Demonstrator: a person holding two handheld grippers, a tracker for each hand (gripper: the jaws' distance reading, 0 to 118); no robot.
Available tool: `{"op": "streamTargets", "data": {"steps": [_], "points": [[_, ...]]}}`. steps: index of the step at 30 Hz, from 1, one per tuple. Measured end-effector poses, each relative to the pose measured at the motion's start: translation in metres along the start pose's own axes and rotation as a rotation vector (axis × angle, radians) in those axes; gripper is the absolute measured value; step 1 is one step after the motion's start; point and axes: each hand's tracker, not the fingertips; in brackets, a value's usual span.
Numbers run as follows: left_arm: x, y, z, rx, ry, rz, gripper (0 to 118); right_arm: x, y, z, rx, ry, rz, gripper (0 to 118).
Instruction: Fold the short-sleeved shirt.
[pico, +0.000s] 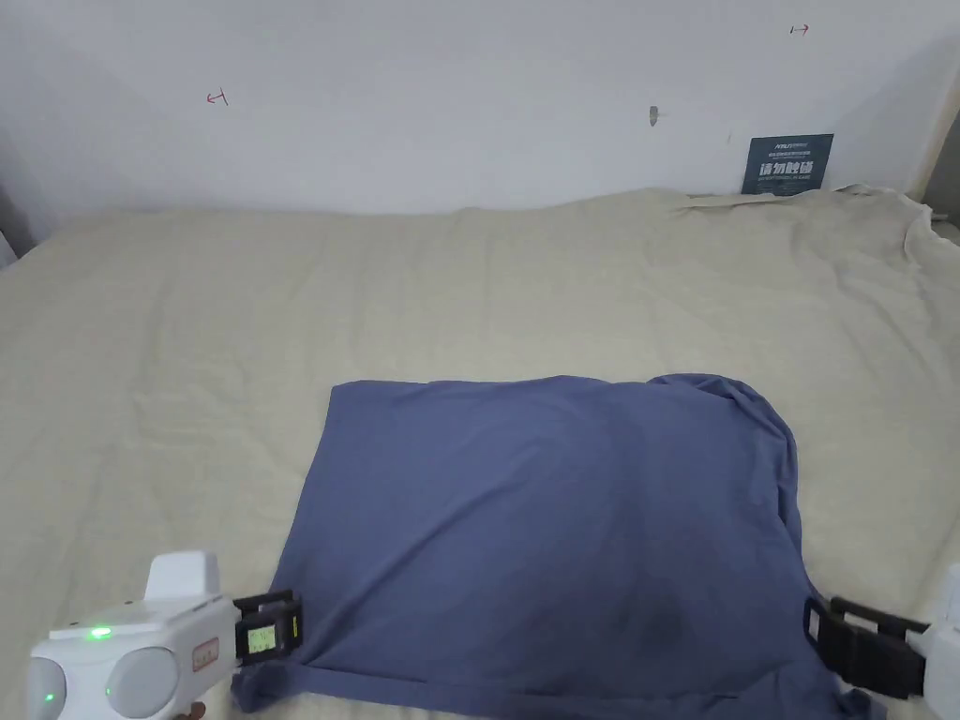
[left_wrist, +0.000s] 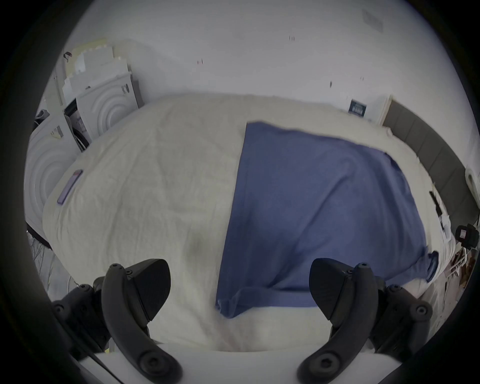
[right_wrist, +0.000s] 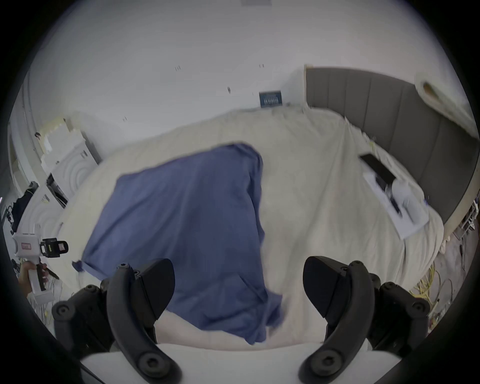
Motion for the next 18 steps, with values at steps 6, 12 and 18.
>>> {"op": "streamTargets", "data": {"steps": [6,12,18], "points": [[0.009,0.030,0.031,0.194,0.034,-0.024,111,-0.031,0.034,0.028,0.203,-0.006,0.047,102],[0.036,0.036,0.051,0.396,0.060,-0.078,106,-0.042,0.041,0.032,0.330,-0.059,0.088,101],[0.046,0.032,0.054,0.485,0.012,-0.080,26,-0.061,0.040,0.039,0.412,-0.117,0.160,22]]}}
